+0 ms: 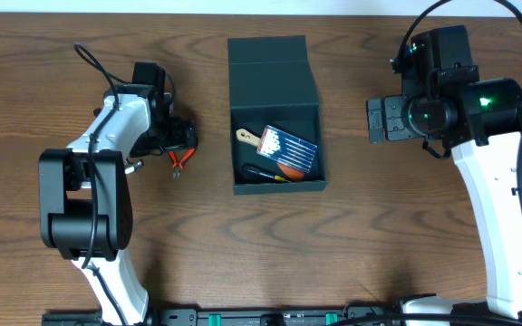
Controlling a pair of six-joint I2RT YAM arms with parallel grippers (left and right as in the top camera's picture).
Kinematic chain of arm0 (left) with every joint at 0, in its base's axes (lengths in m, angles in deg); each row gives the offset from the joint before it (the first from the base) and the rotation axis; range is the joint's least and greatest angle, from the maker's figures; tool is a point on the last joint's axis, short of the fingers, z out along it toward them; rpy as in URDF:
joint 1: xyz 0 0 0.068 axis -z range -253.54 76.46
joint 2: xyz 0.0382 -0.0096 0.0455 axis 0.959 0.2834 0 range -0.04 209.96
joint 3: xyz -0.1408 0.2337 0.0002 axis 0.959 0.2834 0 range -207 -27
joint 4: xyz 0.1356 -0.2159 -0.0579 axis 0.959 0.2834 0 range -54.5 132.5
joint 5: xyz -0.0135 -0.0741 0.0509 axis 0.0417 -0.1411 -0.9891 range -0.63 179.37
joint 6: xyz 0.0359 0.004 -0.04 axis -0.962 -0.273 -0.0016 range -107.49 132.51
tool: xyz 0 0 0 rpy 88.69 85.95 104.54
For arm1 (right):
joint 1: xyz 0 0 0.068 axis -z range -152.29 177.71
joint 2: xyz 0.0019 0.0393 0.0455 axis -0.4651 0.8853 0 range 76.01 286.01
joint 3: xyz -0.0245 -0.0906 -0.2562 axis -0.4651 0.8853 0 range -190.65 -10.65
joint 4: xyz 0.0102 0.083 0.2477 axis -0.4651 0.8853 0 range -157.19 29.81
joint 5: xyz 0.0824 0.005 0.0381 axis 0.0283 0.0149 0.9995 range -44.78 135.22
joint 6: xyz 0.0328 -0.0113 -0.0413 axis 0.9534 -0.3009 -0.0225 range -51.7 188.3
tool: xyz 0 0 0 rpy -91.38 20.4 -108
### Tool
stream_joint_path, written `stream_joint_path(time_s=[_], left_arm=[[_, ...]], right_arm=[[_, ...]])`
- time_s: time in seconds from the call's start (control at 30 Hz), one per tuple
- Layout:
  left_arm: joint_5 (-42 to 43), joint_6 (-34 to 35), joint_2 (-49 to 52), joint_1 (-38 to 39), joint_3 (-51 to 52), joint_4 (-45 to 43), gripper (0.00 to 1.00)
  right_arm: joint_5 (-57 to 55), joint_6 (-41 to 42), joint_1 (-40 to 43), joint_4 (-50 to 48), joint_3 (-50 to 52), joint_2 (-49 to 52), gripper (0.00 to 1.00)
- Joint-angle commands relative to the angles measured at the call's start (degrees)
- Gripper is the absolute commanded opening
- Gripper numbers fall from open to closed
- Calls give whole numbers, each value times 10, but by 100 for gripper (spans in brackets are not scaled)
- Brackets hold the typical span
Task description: Pack container
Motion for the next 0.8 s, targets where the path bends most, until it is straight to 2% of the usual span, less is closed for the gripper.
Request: stream_joint_path(time_s=[0.0,0.23,0.77], left_arm=[[-19,25,7,-2,9,3,99],[-26,50,7,-2,9,7,99],[-26,50,47,-2,10,8,100]], right_arm=[[-2,5,4,3,0,2,99],[-4,4,4,7,0,2,99],[-4,3,4,24,0,2,99]])
